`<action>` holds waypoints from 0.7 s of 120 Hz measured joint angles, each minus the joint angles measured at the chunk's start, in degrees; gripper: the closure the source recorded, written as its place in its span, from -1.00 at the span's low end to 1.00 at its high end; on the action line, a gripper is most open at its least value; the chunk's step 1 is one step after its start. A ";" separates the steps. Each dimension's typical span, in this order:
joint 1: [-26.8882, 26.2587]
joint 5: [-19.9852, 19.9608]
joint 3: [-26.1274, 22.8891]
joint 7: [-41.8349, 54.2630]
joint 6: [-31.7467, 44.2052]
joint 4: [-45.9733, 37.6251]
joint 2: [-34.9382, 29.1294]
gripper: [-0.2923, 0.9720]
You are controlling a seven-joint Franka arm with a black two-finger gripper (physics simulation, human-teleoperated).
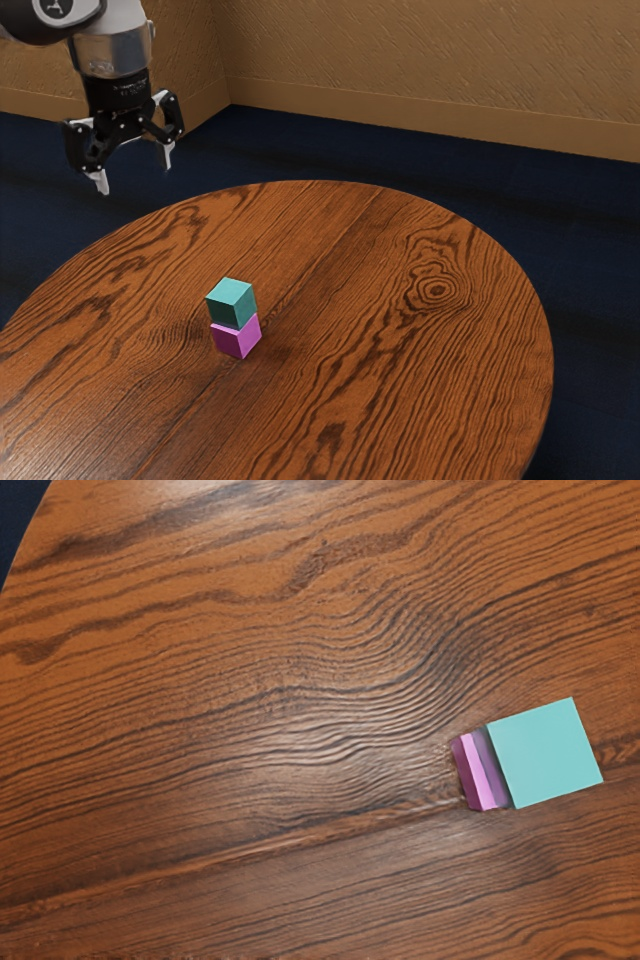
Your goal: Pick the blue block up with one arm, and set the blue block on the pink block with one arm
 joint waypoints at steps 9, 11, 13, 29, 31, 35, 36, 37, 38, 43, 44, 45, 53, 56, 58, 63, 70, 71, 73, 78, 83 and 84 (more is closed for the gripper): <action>-0.10 0.00 -0.12 -2.89 -0.31 0.75 0.66 -0.54; -0.10 0.01 -0.12 -3.48 -0.37 0.81 0.71 -0.54; -0.10 0.02 -0.12 -4.06 -0.42 0.86 0.76 -0.54; 0.14 0.39 0.11 -6.57 -0.88 2.87 1.38 -0.54; 0.22 0.39 0.17 -6.62 -0.92 3.14 1.47 -0.54; 0.33 0.27 0.24 -6.74 -0.99 3.46 1.60 -0.54; 0.35 0.22 0.25 -6.77 -1.01 3.52 1.62 -0.54; 0.37 0.16 0.26 -6.79 -1.02 3.56 1.64 -0.54; 0.37 0.06 0.28 -6.82 -1.04 3.61 1.66 -0.54; 0.30 -1.17 1.04 -6.92 -1.10 3.76 1.74 -0.54; 0.32 -1.43 1.21 -6.93 -1.11 3.78 1.75 -0.54; 0.34 -1.66 1.36 -6.93 -1.12 3.80 1.74 -0.54; 0.29 -3.09 1.98 -6.81 -1.22 4.06 1.35 -0.54; 0.28 -3.45 2.18 -6.77 -1.32 4.13 1.22 -0.54; 0.29 -3.64 2.41 -6.74 -1.41 4.16 1.13 -0.54; 0.30 -3.75 2.86 -6.66 -1.56 4.30 1.55 -0.54; 0.28 -3.61 3.13 -6.53 -1.56 5.47 2.94 -0.54; 0.30 -3.59 3.18 -6.52 -1.56 5.58 3.05 -0.54; 0.35 -3.55 3.26 -6.49 -1.56 5.76 3.22 -0.54; 0.45 -3.44 3.46 -6.42 -1.56 6.05 3.47 -0.54; 0.32 -2.91 3.71 -6.37 -1.47 6.26 3.58 -0.54; 0.29 -2.74 3.72 -6.35 -1.38 6.21 3.59 -0.54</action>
